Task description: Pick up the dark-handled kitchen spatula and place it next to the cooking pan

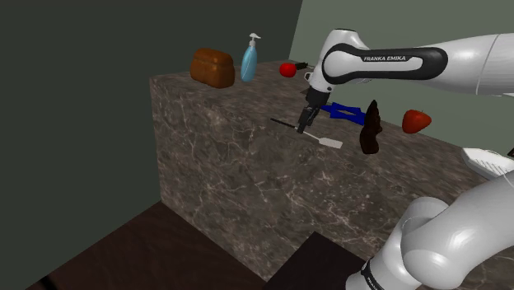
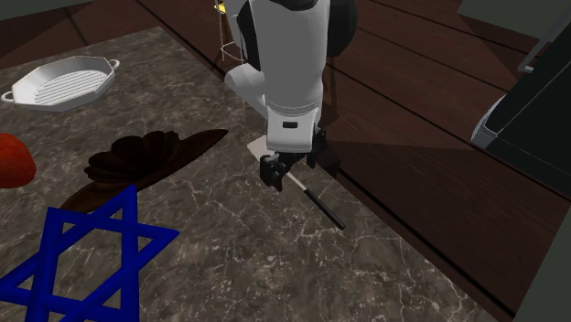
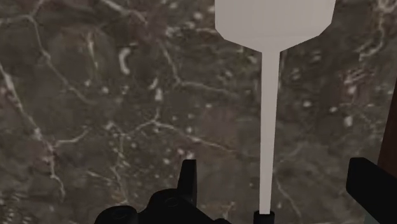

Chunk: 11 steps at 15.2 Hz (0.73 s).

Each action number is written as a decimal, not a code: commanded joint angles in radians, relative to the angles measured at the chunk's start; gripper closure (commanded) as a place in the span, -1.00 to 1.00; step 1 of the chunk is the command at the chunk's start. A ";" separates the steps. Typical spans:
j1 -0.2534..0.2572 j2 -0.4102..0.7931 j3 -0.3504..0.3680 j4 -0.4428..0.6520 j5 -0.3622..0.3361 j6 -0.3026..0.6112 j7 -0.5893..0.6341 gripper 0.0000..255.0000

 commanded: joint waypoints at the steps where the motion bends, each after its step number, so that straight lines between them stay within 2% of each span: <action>1: 0.000 0.000 0.000 -0.001 0.000 0.001 0.000 -1.00; 4: 0.000 0.000 0.000 -0.001 0.000 0.001 0.000 -1.00; 5: 0.000 0.000 0.000 -0.001 0.000 0.001 0.000 1.00; 11: 0.000 0.000 0.000 -0.001 0.000 0.001 0.000 1.00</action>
